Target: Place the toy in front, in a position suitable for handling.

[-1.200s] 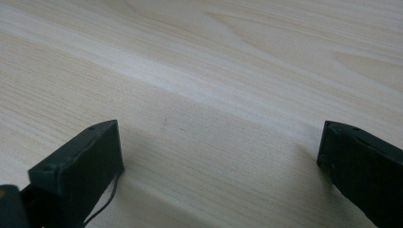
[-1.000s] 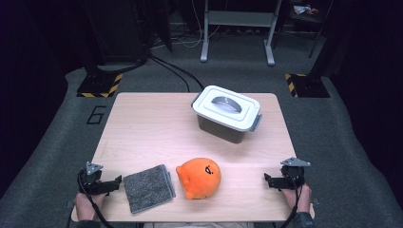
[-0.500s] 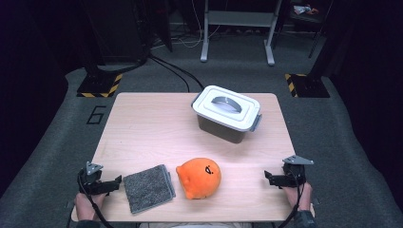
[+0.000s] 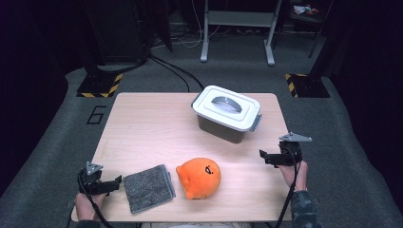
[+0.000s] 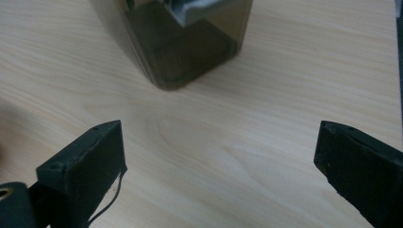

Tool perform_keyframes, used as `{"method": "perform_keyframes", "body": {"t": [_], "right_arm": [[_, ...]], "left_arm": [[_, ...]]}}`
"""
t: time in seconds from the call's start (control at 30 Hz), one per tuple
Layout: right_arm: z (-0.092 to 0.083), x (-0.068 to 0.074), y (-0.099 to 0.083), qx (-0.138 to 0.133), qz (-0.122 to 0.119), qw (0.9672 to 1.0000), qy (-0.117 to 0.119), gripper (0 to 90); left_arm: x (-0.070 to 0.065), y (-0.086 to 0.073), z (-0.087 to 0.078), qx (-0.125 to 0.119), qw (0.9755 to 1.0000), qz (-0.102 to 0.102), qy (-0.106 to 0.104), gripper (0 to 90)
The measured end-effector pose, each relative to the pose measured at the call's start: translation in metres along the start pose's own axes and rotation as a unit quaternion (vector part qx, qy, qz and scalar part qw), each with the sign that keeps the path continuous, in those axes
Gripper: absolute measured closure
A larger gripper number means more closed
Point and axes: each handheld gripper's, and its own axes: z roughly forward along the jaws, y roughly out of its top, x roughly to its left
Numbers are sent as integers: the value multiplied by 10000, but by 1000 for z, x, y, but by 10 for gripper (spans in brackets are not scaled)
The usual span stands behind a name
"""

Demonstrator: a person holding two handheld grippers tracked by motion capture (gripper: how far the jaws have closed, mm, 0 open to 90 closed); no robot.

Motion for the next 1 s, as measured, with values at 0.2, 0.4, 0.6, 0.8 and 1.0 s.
{"method": "perform_keyframes", "body": {"t": [0.2, 0.4, 0.6, 0.8, 1.0], "right_arm": [[4, 4, 23, -130, 51, 9999, 26, 38], [11, 8, 52, -230, -7, 9997, -42, 68], [20, 13, 71, -235, -63, 9996, -107, 112], [28, 12, 81, -211, -28, 9996, -164, 137], [35, 7, 93, -192, 9, 9995, -268, 147]], "left_arm": [[0, 0, 0, 0, 10000, 1, 0, 0], [0, 0, 0, 12, 10000, 20, -22, 0], [0, 0, 0, 20, 10000, 13, -38, 0], [0, 0, 0, 21, 10000, 14, -38, 0], [0, 0, 0, 23, 10000, 14, -39, 0]]}}
